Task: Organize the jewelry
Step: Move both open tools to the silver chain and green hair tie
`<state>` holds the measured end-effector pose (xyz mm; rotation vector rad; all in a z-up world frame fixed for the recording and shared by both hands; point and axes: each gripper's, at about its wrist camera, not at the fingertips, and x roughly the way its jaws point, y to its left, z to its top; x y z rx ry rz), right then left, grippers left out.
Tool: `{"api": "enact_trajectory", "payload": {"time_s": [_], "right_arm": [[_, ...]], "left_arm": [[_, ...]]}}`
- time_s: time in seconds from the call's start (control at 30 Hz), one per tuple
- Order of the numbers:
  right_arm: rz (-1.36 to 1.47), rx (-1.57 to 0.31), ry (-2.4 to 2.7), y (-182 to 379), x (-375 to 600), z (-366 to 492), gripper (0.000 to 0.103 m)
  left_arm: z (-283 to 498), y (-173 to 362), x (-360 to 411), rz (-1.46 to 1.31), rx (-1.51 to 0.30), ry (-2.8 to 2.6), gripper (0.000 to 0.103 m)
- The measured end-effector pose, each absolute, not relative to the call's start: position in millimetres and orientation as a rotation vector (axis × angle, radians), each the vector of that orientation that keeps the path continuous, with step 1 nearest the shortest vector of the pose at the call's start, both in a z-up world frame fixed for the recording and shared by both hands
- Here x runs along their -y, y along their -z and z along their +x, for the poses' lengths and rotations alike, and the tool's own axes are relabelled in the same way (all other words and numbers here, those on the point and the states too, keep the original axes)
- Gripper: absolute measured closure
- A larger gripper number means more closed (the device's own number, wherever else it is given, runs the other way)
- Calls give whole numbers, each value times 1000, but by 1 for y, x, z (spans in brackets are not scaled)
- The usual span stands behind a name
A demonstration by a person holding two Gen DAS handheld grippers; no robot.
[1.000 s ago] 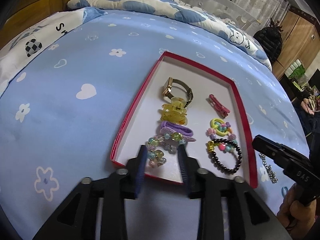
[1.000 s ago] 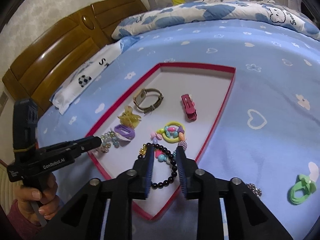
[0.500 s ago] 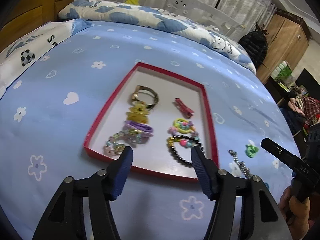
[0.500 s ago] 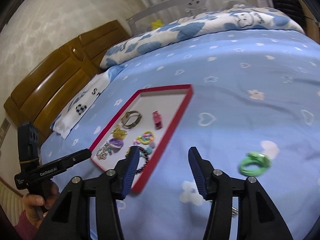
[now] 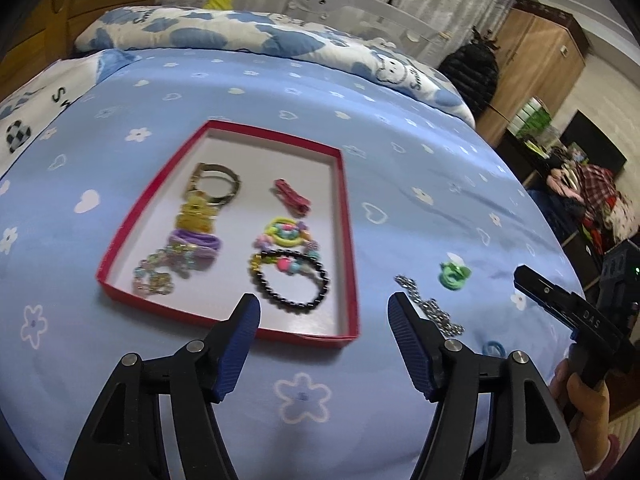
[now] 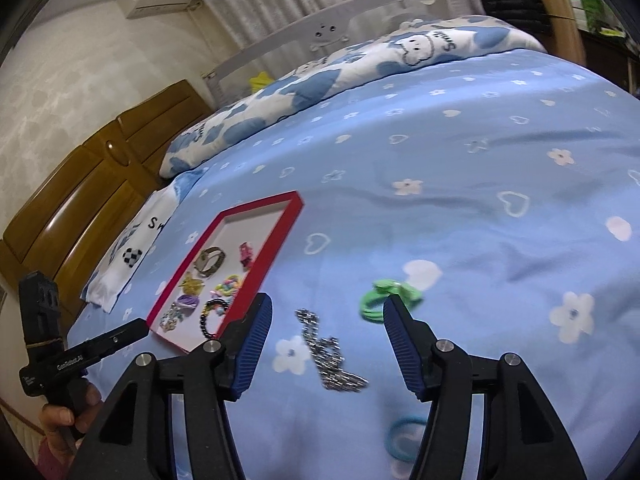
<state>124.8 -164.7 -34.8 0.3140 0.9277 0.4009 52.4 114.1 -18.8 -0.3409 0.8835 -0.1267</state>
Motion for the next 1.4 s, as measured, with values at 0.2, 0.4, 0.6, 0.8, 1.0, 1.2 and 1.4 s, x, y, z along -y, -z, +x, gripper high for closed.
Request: {"api": "enact_trajectory", "payload": {"time_s": [0.2, 0.4, 0.6, 0.8, 1.0, 1.2, 1.4], "right_arm": [[331, -931, -371, 41, 182, 120, 43], [340, -937, -358, 44, 192, 119, 43], [334, -940, -349, 44, 197, 121, 40], [306, -960, -363, 50, 193, 126, 39], [277, -1018, -402, 64, 189, 143, 39], [265, -1059, -420, 79, 187, 161, 40], [256, -1081, -425, 88, 187, 174, 40]], "left_arm": [[61, 18, -90, -297, -897, 172, 36], [70, 17, -65, -260, -905, 204, 35], [77, 20, -48, -237, -908, 227, 32], [87, 29, -24, -193, -930, 259, 30], [108, 51, 7, -132, -986, 288, 30], [133, 70, 27, -115, -1036, 307, 30], [154, 87, 40, -118, -1071, 320, 30]]}}
